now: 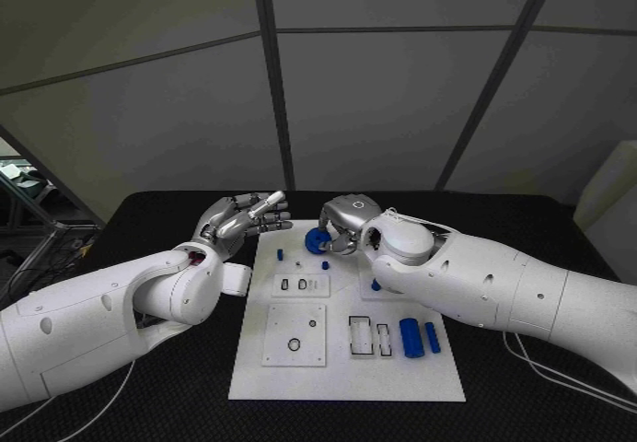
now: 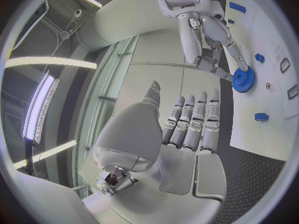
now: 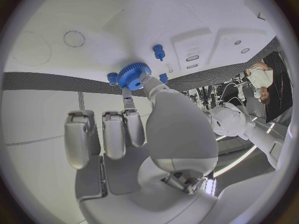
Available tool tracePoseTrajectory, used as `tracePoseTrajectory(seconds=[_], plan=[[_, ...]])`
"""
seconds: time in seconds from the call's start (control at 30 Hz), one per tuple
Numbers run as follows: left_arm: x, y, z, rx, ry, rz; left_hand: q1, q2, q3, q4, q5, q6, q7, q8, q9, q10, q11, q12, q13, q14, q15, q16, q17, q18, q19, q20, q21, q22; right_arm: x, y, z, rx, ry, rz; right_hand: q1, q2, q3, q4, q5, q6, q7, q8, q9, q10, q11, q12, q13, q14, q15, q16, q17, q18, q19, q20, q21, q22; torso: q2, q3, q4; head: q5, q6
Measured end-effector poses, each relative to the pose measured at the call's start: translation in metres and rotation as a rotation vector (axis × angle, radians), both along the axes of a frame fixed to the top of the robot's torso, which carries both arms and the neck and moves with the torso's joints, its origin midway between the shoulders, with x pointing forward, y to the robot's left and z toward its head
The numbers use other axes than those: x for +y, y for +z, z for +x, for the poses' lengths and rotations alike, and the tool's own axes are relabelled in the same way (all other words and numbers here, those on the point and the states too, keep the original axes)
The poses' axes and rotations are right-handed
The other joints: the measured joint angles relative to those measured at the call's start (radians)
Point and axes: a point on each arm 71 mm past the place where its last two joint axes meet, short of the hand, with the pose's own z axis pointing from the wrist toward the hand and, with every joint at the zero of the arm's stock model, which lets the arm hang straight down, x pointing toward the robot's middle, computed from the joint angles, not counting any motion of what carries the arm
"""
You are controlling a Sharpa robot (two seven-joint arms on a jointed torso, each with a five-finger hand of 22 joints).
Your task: Assemble the parts on the task board
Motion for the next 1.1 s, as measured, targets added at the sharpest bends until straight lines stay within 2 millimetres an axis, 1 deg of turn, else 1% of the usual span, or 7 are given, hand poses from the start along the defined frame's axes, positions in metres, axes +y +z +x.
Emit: tracePoseTrajectory(seconds=[0.2,0.47,0.57,0.77,0.87,0.97,1.1], plan=[[-0.0008,0.0000,0.0000,0.000,-0.001,-0.001,0.000,0.000,0.000,0.000,0.000,0.000,0.000,0.000,0.000,0.000,0.000,0.000,0.000,0.000,0.000,0.000,0.000,0.000,0.000,0.000,0.000,0.000,0.0028,0.0002,0.0035,-0.006,-0.006,-0.004,-0.016,-0.005,0.000,0.000,0.000,-0.004,0.004,-0.012,0.005,0.000,0.000,0.000,0.000,0.000,0.000,0.000,0.000,0.000,0.000,0.000,0.000,0.000,0.000,0.0004,-0.0008,0.001,0.001],[-0.0007,0.0000,0.0000,0.000,-0.002,0.000,0.000,0.000,0.000,0.000,0.000,0.000,0.000,0.000,0.000,0.000,0.000,0.000,0.000,0.000,0.000,0.000,0.000,0.000,0.000,0.000,0.000,0.000,0.0028,-0.0029,0.0063,-0.001,-0.015,-0.013,-0.036,-0.009,-0.002,0.003,-0.002,-0.051,0.014,-0.014,-0.008,0.000,0.000,-0.013,0.000,0.000,0.000,-0.005,0.000,0.000,0.000,0.000,0.000,0.000,0.000,0.0007,-0.0016,0.001,0.005],[-0.0006,0.0000,0.0000,0.000,-0.001,0.000,0.000,0.000,0.000,0.000,0.000,0.000,0.000,-0.004,0.000,0.000,0.000,0.000,0.000,0.000,0.000,0.000,0.000,0.000,0.000,0.000,0.000,0.000,0.0018,-0.0034,0.0073,0.001,-0.020,-0.017,-0.038,-0.012,-0.002,0.003,-0.004,-0.067,0.019,-0.014,-0.014,0.000,0.000,-0.016,0.000,0.000,0.007,-0.005,0.000,0.000,0.001,0.001,0.000,0.000,0.000,0.0008,-0.0019,0.001,0.005],[-0.0004,0.0000,0.0001,0.000,-0.001,0.000,0.000,0.000,0.000,0.000,0.000,0.000,0.000,-0.004,0.000,0.000,0.000,0.000,0.000,0.000,0.000,0.000,0.000,0.000,0.000,0.000,0.000,-0.001,0.0018,-0.0041,0.0076,0.012,-0.020,-0.021,-0.065,-0.034,-0.020,0.021,-0.026,-0.093,0.022,-0.014,-0.023,0.004,0.004,-0.021,0.000,-0.003,0.011,-0.010,0.000,0.000,0.002,0.006,0.000,0.000,0.000,0.0011,-0.0026,0.000,0.004],[-0.0002,0.0000,0.0001,0.001,-0.001,0.000,0.000,0.000,0.000,0.000,0.000,0.000,0.000,-0.004,0.000,0.000,0.000,0.000,0.000,0.000,0.000,0.000,0.000,0.000,0.000,0.000,0.000,-0.001,0.0016,-0.0048,0.0077,0.022,-0.021,-0.022,-0.109,-0.037,-0.038,0.056,-0.048,-0.116,0.024,-0.014,-0.028,0.004,0.004,-0.025,0.000,0.000,0.015,-0.010,0.000,0.000,0.004,0.011,0.000,0.000,0.000,0.0012,-0.0026,0.000,0.004],[0.0001,0.0000,0.0001,0.001,0.000,0.001,0.000,0.000,0.000,0.000,0.000,0.000,0.000,-0.004,0.000,0.000,0.000,0.000,0.000,0.000,0.000,0.000,0.000,0.000,0.000,0.000,0.000,-0.001,-0.0006,-0.0057,0.0082,0.035,-0.024,-0.022,-0.151,-0.038,-0.048,0.110,-0.051,-0.123,0.025,-0.014,-0.028,0.000,0.008,-0.027,0.000,0.000,0.015,-0.010,0.000,0.000,0.004,0.011,0.000,0.000,-0.001,0.0012,-0.0026,0.000,0.004],[0.0005,0.0000,0.0001,0.001,0.001,0.001,0.000,0.000,0.000,0.000,0.000,0.000,0.000,-0.004,0.000,0.000,0.000,0.000,0.000,0.000,0.000,0.000,0.000,0.000,0.000,0.000,0.000,-0.001,-0.0054,-0.0072,0.0094,0.058,-0.033,-0.017,-0.169,-0.045,-0.049,0.174,-0.051,-0.123,0.025,-0.014,-0.028,0.004,0.011,-0.027,0.000,-0.003,0.018,-0.010,0.000,0.000,0.003,0.012,0.000,0.000,-0.001,0.0013,-0.0027,0.001,0.005]])
